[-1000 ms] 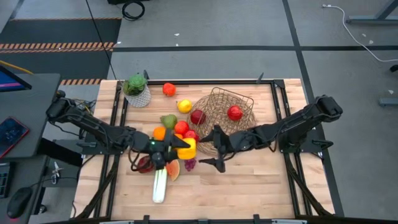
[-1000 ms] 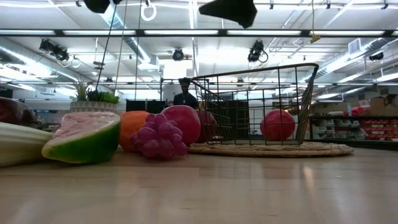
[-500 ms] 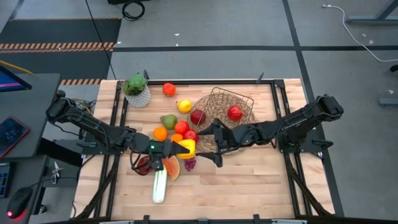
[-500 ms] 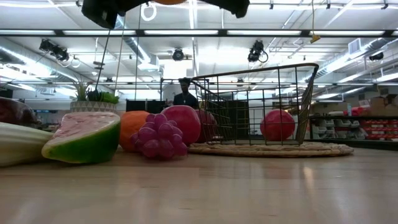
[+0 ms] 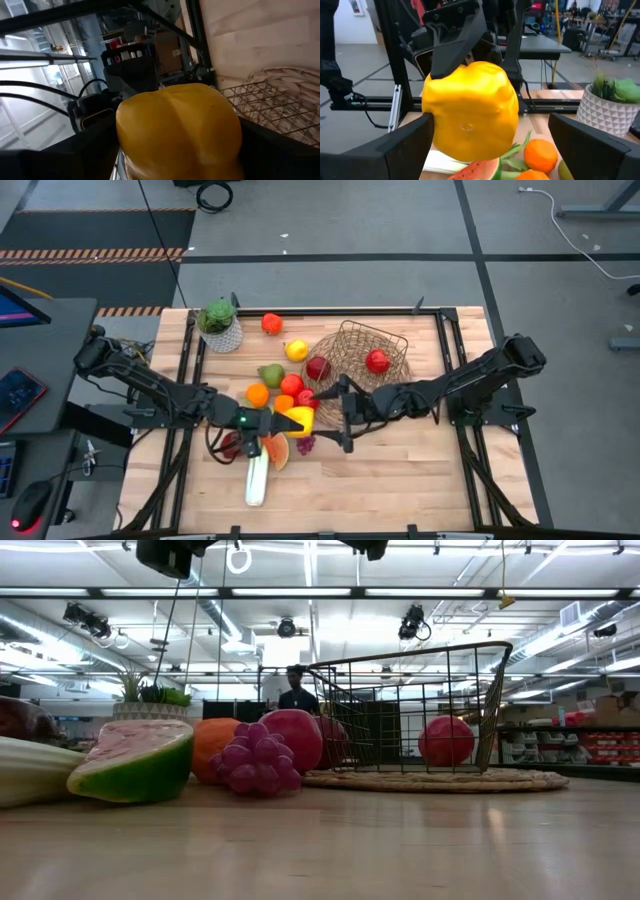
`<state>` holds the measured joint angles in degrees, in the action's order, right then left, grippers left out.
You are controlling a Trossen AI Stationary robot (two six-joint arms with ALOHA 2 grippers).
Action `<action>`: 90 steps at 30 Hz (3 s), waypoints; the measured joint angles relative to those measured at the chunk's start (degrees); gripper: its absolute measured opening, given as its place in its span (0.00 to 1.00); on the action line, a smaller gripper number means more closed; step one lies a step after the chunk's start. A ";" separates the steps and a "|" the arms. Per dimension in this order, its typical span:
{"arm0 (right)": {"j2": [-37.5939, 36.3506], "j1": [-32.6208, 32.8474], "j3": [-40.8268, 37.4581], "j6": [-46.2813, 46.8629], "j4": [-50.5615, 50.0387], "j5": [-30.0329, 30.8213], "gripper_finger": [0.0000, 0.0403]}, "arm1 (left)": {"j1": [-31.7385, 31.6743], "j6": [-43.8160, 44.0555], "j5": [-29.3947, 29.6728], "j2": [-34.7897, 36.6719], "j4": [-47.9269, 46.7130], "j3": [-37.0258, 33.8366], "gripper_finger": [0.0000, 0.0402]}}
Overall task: Build produce basket
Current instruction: Put the yellow bell pepper into the gold wire basket
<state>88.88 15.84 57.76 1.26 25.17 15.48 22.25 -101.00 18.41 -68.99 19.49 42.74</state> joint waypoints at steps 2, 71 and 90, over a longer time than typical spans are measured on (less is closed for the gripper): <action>0.00 -0.01 0.00 -1.27 0.00 -0.08 0.99 | 0.09 -0.38 0.77 -0.02 -0.01 0.00 0.82; 7.61 -0.57 5.11 -7.01 8.33 -0.97 0.79 | -0.27 -0.68 1.90 -0.50 2.86 0.13 0.82; 7.51 -1.70 5.11 -4.39 6.57 -3.81 0.79 | 1.71 16.60 6.58 -0.50 3.06 0.11 0.99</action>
<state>96.39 14.13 62.87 -3.13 31.74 11.67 23.96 -84.40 24.99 -69.49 22.55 42.85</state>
